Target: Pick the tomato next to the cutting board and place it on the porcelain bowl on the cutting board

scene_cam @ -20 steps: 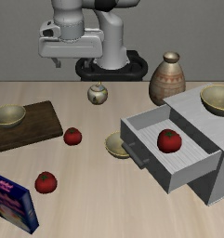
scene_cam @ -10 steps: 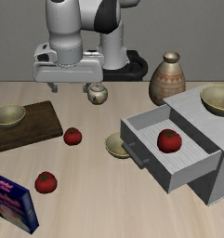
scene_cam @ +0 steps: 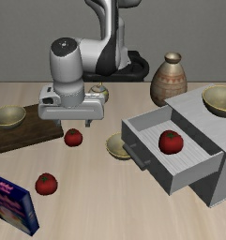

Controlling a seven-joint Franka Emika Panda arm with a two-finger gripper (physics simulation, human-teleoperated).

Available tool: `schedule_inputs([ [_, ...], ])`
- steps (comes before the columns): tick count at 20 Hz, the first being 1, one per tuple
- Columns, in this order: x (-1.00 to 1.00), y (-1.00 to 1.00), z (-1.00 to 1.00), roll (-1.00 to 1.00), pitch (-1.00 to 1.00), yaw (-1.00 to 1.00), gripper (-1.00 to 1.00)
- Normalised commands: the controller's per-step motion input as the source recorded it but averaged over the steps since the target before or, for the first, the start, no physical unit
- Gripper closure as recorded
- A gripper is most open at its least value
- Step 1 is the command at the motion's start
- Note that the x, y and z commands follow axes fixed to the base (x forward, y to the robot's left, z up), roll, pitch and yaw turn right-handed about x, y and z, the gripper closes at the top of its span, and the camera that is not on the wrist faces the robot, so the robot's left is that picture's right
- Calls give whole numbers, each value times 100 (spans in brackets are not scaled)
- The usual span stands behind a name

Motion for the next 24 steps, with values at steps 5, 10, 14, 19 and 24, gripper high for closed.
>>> schedule_inputs([
  [5, 0, 0, -100, 0, 0, 0, -100],
  [10, -40, -20, -40, 0, 0, 0, -100],
  [14, -25, 0, -25, 0, 0, 0, 100],
  [19, 0, 0, 0, 0, 0, 0, 100],
  [24, 0, 0, 0, 0, 0, 0, 100],
])
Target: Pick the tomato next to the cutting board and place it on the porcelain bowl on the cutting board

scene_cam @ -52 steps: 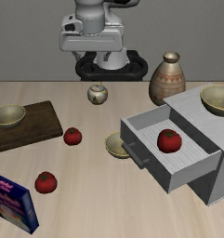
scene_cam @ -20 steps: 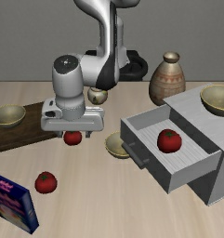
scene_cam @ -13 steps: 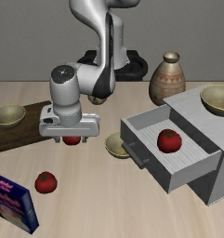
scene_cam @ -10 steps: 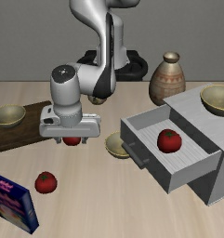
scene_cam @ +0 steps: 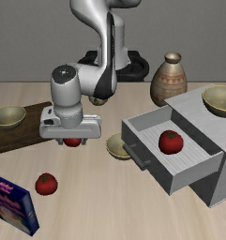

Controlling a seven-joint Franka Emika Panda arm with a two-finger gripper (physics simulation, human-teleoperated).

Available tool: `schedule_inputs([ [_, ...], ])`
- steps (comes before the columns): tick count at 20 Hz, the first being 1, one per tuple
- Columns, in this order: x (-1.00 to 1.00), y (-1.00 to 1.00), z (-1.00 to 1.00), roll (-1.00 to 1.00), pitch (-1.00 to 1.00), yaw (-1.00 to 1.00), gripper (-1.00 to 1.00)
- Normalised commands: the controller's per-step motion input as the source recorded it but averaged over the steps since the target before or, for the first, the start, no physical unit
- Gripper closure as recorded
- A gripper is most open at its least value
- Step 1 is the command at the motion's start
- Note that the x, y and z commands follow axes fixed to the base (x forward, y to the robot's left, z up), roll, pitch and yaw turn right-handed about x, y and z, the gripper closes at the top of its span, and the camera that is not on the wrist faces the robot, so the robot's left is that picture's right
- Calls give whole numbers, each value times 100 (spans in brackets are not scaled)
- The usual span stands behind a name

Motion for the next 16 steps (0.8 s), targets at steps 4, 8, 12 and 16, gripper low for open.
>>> schedule_inputs([
  [4, 0, 0, 75, 0, 0, 0, 100],
  [8, 0, 0, 100, 0, 0, 0, 100],
  [12, 0, -50, 50, 0, 0, 0, 100],
  [16, 0, -100, 0, 0, 0, 0, 100],
])
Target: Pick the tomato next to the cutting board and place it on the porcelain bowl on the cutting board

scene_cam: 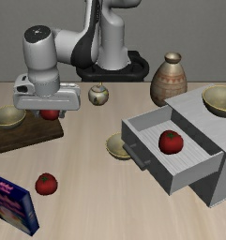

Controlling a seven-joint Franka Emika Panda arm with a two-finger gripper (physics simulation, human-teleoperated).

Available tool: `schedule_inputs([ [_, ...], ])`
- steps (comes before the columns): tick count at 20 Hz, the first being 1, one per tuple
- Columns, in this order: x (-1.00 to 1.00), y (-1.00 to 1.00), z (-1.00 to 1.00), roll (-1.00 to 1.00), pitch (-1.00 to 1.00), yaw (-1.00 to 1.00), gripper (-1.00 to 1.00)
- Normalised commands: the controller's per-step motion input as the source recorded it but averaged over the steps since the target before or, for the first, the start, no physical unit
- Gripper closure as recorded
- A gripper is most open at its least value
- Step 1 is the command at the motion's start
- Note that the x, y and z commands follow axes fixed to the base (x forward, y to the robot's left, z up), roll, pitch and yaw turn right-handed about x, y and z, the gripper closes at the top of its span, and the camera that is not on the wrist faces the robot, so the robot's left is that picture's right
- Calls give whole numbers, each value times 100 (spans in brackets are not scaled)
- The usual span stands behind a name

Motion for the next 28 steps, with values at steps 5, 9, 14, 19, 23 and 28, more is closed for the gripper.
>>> schedule_inputs([
  [5, 0, -100, 0, 0, 0, 0, 100],
  [9, 0, -100, 0, 0, 0, 0, 100],
  [14, -20, -80, 0, 0, 0, 0, 100],
  [19, -80, 20, 0, 0, 0, 0, 100],
  [23, 0, 0, 0, 0, 0, 0, -100],
  [28, 0, 0, 0, 0, 0, 0, -100],
])
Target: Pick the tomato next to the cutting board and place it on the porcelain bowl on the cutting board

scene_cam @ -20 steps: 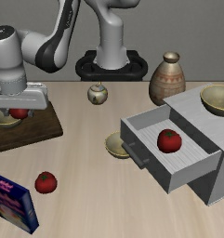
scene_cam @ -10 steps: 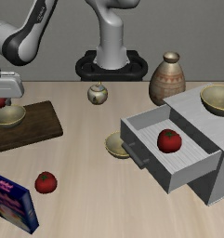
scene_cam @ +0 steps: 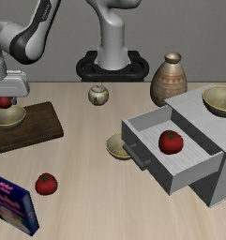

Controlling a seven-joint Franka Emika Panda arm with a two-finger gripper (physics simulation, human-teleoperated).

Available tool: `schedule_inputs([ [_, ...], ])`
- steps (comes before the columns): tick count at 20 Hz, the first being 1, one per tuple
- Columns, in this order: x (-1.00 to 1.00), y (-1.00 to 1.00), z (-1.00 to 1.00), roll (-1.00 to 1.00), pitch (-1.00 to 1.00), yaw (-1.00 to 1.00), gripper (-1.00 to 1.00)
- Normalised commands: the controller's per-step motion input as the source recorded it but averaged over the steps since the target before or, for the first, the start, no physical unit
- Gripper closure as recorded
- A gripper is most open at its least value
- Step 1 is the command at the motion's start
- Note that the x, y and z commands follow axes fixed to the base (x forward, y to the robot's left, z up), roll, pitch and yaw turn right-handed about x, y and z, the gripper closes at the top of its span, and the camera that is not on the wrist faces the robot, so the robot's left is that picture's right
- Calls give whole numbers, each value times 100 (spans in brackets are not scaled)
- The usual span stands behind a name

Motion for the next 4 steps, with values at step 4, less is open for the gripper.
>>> schedule_inputs([
  [4, 0, 0, 0, 0, 0, 0, -100],
])
